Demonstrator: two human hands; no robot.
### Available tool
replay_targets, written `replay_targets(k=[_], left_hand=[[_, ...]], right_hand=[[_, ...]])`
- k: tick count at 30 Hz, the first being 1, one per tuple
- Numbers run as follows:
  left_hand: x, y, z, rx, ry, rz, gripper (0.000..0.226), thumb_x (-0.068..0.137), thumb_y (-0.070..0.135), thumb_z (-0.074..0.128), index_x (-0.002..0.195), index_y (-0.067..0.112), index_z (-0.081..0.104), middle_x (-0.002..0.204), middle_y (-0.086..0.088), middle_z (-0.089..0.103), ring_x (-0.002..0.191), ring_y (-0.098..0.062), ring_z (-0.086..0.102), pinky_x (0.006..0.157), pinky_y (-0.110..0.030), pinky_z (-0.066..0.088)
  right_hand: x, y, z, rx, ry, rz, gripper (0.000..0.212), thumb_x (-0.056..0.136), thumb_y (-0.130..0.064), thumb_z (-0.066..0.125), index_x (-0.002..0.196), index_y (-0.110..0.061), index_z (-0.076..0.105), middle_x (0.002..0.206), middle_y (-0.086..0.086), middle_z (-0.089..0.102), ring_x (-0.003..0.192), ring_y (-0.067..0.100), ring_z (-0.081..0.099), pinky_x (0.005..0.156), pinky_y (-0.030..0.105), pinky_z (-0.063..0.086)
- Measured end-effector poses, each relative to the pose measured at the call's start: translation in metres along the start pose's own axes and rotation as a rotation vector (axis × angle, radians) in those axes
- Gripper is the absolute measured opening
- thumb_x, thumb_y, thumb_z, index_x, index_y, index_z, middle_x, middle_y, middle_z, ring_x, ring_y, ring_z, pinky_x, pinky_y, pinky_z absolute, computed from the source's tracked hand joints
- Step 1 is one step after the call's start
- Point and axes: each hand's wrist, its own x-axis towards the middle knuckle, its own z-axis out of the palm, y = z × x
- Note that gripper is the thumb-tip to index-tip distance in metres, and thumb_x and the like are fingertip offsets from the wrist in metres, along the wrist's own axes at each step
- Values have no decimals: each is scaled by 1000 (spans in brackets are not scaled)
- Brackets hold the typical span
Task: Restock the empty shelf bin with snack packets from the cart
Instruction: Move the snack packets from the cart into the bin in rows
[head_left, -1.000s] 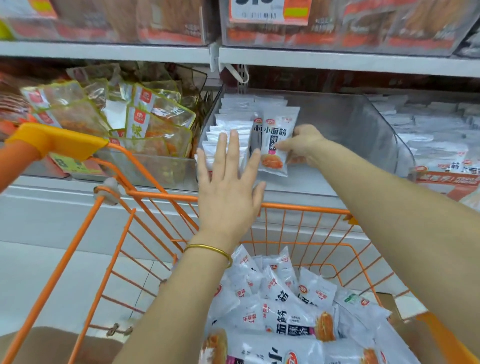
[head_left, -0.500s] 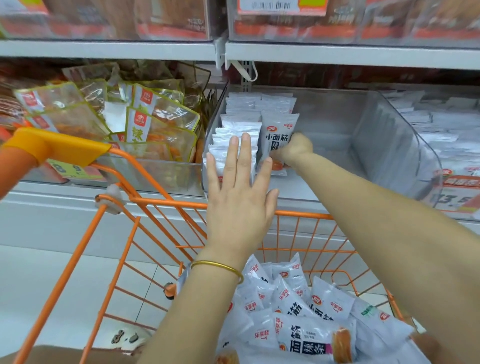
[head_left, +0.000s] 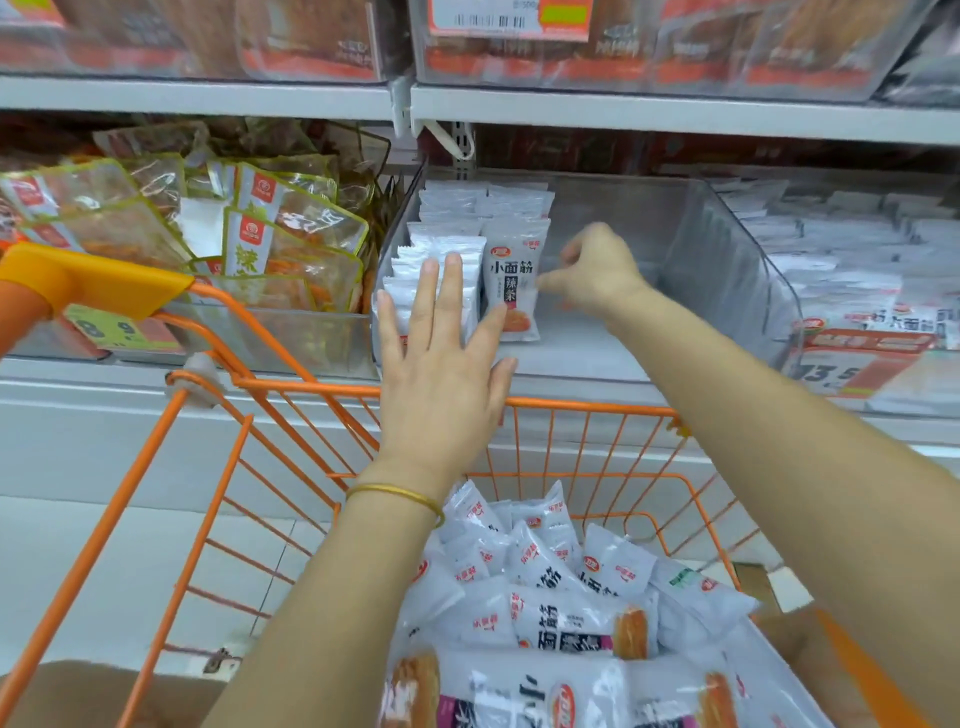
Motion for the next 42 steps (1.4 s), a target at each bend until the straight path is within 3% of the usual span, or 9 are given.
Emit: replay_targets(k=[4,10,15,21,28,33,37,39,42], left_hand=[[4,8,-19,-77,41,8,41,88,37,37,113,16,62,150,-17,32,141,-34,23,110,-60,10],[-11,29,-28,-170,12,88,40,84,32,36,103,14,66,145,-14,40,136,-34,32,111,-55,17],[-26,34,-22,-273,81,154,20,85,17,54,99,11,67,135,-14,51,126,-33,39,108,-55,25],[-24,39,-28,-314,108,150,22,85,29,54,98,19,68,127,0,59,115,-26,44,96,-43,28],[-24,45,-40,-575,-65,-39,45,86,52,44,119,27,60,108,12,65,109,-15,45,89,-28,24],[-21,54,-49,-1131,-298,-384,37,86,42,61,118,24,57,88,-4,70,86,-18,66,83,-45,53],[-13,53,-52,-1300,-198,-529,8,87,22,65,84,15,63,87,-32,63,71,-31,62,71,-59,52],[-7,51,-51,-1315,-140,-583,13,86,25,66,87,12,63,86,-29,64,74,-37,65,72,-57,52],[2,46,-48,-1172,-25,-561,19,87,31,63,97,15,63,86,-8,68,83,-25,65,80,-44,53]], right_hand=[[-84,-1,-51,84,-205,-192,17,82,-1,68,78,-13,55,69,5,59,66,21,67,58,35,59],[-144,72,-26,-924,-777,-58,18,92,-25,53,87,-12,63,68,2,50,72,24,54,54,27,39],[-151,93,-10,-1042,-856,-4,28,90,-33,59,73,-14,47,68,-2,48,70,20,53,54,26,40],[-146,76,-35,-571,-801,-60,29,86,-6,60,72,-15,37,80,5,42,79,31,59,71,46,58],[-137,42,-90,-30,-428,-176,17,89,-2,60,80,-15,51,82,16,66,76,30,68,68,42,60],[-127,38,-84,358,-338,-126,16,91,-4,57,80,-16,53,66,1,70,61,13,67,54,26,56],[-122,43,-69,554,-471,25,23,85,-35,59,98,-16,59,88,5,72,78,20,69,65,34,60],[-123,42,-62,470,-609,35,34,76,-36,63,104,-17,61,95,5,73,80,18,71,68,32,60],[-109,34,-57,424,-590,37,11,83,-23,64,93,-17,66,84,1,74,68,13,68,54,20,55]])
